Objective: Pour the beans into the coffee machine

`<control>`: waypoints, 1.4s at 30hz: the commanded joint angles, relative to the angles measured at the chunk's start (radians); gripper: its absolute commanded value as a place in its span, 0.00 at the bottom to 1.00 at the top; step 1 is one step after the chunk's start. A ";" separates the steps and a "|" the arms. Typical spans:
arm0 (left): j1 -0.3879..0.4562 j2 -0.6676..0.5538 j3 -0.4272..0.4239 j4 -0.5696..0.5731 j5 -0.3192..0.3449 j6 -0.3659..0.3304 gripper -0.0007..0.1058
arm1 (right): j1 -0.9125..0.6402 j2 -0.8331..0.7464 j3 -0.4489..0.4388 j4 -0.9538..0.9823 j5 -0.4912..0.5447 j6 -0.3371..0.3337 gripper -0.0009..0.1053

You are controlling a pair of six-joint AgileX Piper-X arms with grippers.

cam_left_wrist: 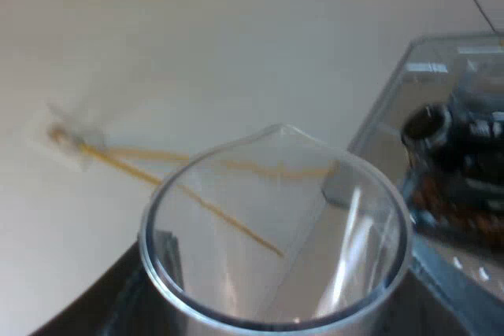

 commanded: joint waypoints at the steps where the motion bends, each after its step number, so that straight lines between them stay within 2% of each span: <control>1: 0.046 -0.032 -0.008 0.082 -0.014 -0.093 0.26 | 0.003 -0.041 -0.009 0.026 -0.078 -0.006 0.59; 4: 0.120 -0.059 -0.008 0.124 -0.010 -0.189 0.26 | 0.003 -0.072 -0.009 0.070 -0.111 -0.006 0.59; 5: 0.139 -0.064 -0.008 0.128 -0.007 -0.201 0.26 | 0.003 -0.076 -0.009 0.084 -0.118 -0.006 0.59; 7: 0.208 -0.083 -0.008 0.142 0.022 -0.256 0.26 | 0.003 -0.091 -0.009 0.144 -0.137 -0.006 0.59; 11: 0.329 -0.121 0.006 0.140 0.095 -0.314 0.26 | 0.003 -0.094 -0.009 0.226 -0.196 -0.006 0.59; 14: 0.415 -0.156 0.056 0.128 0.135 -0.344 0.26 | 0.003 -0.094 -0.009 0.294 -0.221 -0.006 0.59; 16: 0.479 -0.199 0.138 0.096 0.200 -0.376 0.26 | 0.003 -0.094 -0.009 0.332 -0.240 -0.006 0.59; 17: 0.489 -0.211 0.164 0.084 0.213 -0.384 0.26 | 0.003 -0.094 -0.009 0.343 -0.248 -0.006 0.59; 19: 0.533 -0.258 0.272 0.041 0.275 -0.401 0.26 | 0.003 -0.081 -0.009 0.372 -0.266 -0.006 0.59; 23: 0.578 -0.342 0.463 -0.028 0.288 -0.413 0.26 | 0.003 -0.051 -0.009 0.408 -0.304 -0.006 0.59; 25: 0.599 -0.389 0.575 -0.084 0.309 -0.446 0.26 | 0.003 -0.019 -0.009 0.417 -0.327 -0.006 0.59; 28: 0.613 -0.428 0.668 -0.136 0.338 -0.458 0.26 | 0.003 0.010 -0.009 0.417 -0.338 0.010 0.59; 30: 0.617 -0.460 0.769 -0.175 0.342 -0.471 0.26 | 0.003 0.045 -0.009 0.417 -0.339 0.033 0.59; 35: 0.617 -0.495 0.900 -0.222 0.375 -0.482 0.26 | 0.003 0.105 -0.009 0.417 -0.351 0.054 0.59; 37: 0.617 -0.516 0.984 -0.297 0.403 -0.527 0.26 | 0.003 0.133 -0.009 0.417 -0.363 0.054 0.59; 41: 0.620 -0.527 1.072 -0.401 0.406 -0.571 0.26 | 0.003 0.175 -0.009 0.415 -0.364 0.054 0.59; 42: 0.627 -0.526 1.098 -0.434 0.423 -0.600 0.26 | 0.003 0.187 -0.009 0.415 -0.364 0.054 0.59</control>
